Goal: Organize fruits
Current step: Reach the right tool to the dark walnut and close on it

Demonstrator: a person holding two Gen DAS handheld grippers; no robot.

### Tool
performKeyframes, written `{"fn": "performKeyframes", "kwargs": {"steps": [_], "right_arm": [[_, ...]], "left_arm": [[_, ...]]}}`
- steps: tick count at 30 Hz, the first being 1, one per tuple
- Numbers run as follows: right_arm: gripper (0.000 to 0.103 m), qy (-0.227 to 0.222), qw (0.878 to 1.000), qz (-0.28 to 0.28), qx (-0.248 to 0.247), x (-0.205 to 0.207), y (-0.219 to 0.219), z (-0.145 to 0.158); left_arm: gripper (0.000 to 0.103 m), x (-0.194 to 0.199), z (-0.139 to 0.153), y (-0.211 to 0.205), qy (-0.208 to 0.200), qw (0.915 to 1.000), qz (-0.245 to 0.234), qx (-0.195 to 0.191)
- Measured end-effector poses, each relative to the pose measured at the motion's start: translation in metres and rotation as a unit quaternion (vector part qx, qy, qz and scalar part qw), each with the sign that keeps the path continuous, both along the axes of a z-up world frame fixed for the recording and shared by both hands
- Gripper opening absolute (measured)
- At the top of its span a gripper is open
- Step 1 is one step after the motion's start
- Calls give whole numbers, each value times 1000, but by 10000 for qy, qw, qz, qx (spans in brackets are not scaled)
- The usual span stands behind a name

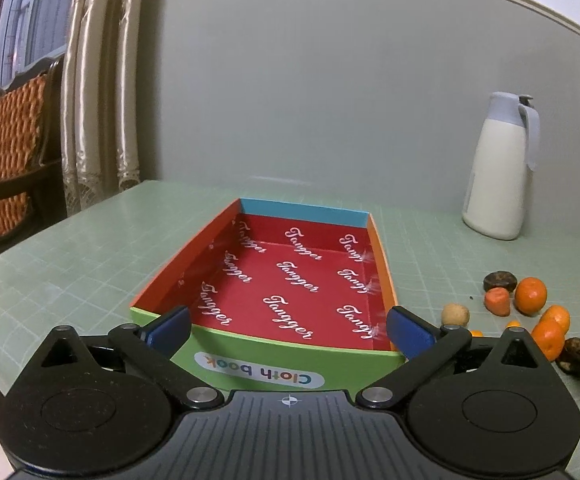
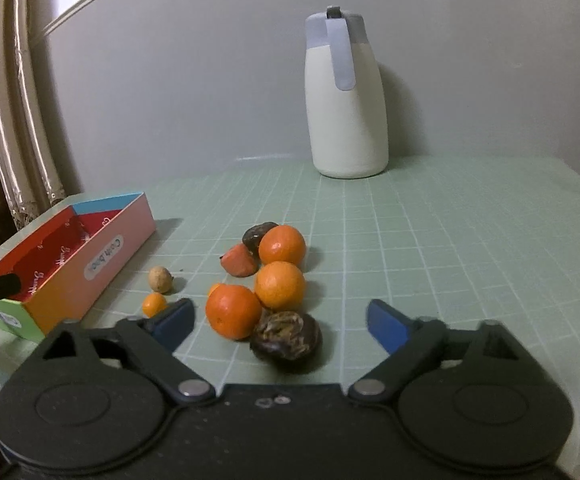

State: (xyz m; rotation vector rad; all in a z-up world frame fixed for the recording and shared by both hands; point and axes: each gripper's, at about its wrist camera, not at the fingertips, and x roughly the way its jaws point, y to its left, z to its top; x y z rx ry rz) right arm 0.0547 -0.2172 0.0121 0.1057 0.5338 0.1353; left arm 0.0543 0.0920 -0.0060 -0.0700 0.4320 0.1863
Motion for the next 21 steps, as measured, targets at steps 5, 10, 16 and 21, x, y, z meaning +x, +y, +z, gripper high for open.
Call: {"fn": "performKeyframes", "kwargs": {"steps": [5, 10, 16, 21], "right_arm": [[64, 275, 9995, -60, 155, 6, -7, -16], [58, 331, 9992, 22, 241, 8, -8, -20], [51, 418, 9985, 22, 349, 11, -9, -23], [47, 459, 9983, 44, 349, 14, -7, -25]], "left_arm": [[103, 1, -2, -2, 35, 9999, 14, 93], [103, 4, -3, -7, 58, 9999, -30, 129], [103, 2, -3, -15, 18, 9994, -96, 340], [103, 2, -3, -14, 13, 9994, -106, 321]]}}
